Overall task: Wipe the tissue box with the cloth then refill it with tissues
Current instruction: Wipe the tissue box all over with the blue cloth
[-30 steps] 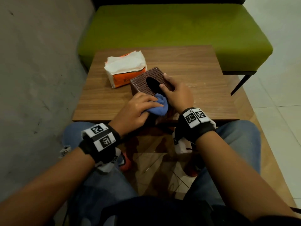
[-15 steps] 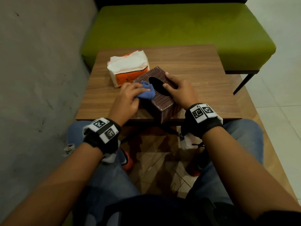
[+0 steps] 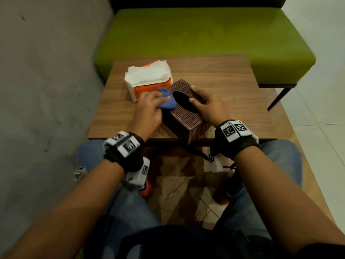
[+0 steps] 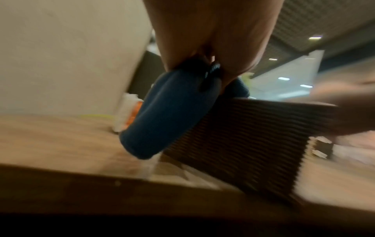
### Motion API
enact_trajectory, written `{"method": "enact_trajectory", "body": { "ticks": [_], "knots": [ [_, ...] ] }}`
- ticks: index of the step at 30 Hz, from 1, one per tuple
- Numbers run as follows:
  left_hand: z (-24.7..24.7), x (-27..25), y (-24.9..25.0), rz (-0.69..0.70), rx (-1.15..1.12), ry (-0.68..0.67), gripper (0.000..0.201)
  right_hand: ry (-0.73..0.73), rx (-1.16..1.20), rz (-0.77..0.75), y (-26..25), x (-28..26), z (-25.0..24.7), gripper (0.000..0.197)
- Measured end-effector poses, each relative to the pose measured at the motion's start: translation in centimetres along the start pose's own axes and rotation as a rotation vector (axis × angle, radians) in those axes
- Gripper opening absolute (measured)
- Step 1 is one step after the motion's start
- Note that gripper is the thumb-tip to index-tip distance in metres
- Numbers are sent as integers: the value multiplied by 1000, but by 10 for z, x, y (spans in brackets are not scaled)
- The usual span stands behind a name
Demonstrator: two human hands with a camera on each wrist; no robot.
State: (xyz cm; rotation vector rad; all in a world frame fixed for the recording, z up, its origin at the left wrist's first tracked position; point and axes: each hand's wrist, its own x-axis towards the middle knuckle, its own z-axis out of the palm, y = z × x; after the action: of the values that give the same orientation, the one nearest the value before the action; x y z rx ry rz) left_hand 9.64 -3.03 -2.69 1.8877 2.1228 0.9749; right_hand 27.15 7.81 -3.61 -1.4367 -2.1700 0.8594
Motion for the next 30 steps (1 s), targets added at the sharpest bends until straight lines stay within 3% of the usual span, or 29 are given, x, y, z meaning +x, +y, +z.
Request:
{"method": "enact_trajectory", "body": {
  "ticks": [4, 9, 11, 17, 22, 26, 28, 30],
  "knots": [
    [16, -43, 35, 268, -76, -130, 48, -12, 18, -30, 1, 1, 1, 46],
    [0, 30, -12, -42, 38, 10, 48, -21, -1, -47, 2, -2, -1, 46],
    [4, 39, -5, -93, 51, 5, 47, -9, -10, -40, 2, -1, 0, 46],
    [-1, -17, 6, 49, 41, 17, 48, -36, -29, -67, 0, 1, 0, 47],
    [0, 49, 0, -37, 128, -58, 45, -71, -28, -104, 1, 2, 2, 48],
    [15, 82, 13, 123, 288, -303, 54, -35, -48, -99, 3, 4, 6, 48],
    [15, 75, 3, 158, 300, -308, 51, -35, -44, -109, 2, 4, 6, 48],
    [11, 71, -9, 82, 287, -258, 46, -40, -39, -120, 3, 2, 6, 47]
  ]
}}
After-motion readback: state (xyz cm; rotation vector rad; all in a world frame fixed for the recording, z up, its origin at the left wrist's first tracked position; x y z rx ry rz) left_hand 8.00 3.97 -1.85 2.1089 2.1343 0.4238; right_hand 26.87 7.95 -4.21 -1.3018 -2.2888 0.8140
